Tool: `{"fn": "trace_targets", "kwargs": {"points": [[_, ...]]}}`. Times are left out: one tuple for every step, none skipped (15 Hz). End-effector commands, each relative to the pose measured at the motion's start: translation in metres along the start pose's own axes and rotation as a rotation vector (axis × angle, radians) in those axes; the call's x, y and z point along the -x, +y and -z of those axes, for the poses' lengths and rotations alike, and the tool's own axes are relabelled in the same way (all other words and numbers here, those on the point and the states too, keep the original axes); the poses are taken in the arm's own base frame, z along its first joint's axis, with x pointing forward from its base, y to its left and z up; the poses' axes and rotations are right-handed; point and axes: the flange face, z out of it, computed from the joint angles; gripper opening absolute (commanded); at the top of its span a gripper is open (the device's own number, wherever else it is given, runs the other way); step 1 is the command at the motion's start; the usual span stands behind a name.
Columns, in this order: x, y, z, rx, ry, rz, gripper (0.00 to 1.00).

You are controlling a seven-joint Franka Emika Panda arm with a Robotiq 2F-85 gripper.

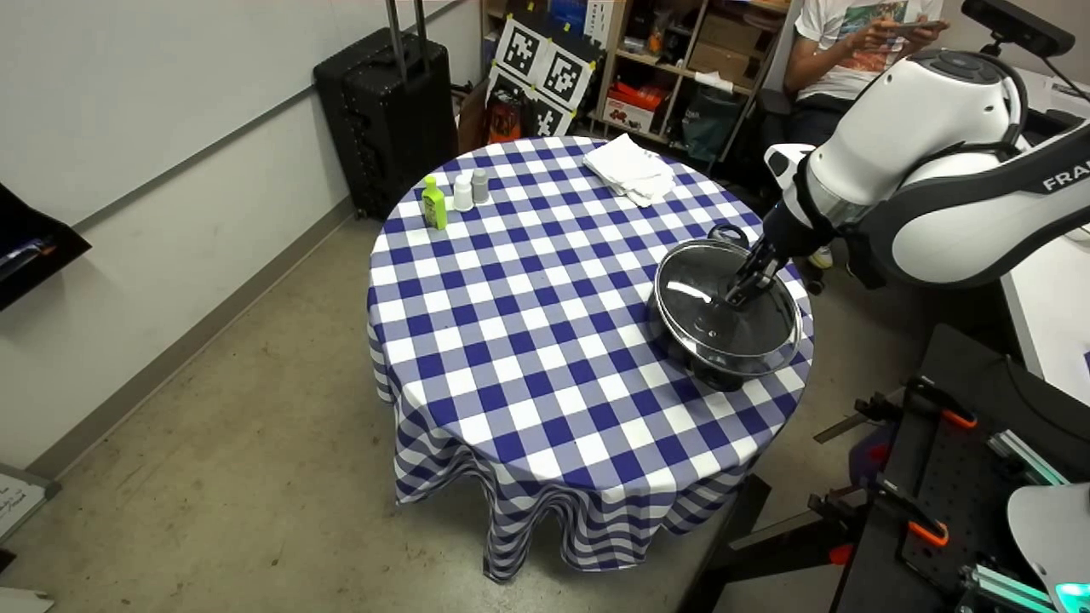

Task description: Put the lid on the pot

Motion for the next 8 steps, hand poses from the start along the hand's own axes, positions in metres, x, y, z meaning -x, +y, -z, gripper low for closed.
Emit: {"fn": "trace_targets", "kwargs": {"points": [[-0.011, 0.005, 0.006, 0.016, 0.049, 0.015, 0.26], [-0.013, 0.008, 0.005, 0.02, 0.052, 0.012, 0.26], [-0.015, 0.009, 0.004, 0.022, 0.057, 0.008, 0.26], [-0.017, 0.012, 0.003, 0.025, 0.061, 0.005, 0.26], [-0.018, 0.014, 0.002, 0.029, 0.064, 0.003, 0.26], [-0.02, 0.018, 0.001, 0.034, 0.066, 0.001, 0.26], [-0.022, 0.021, 0.0, 0.041, 0.069, 0.0, 0.26], [-0.023, 0.025, -0.002, 0.045, 0.069, -0.002, 0.26]]}}
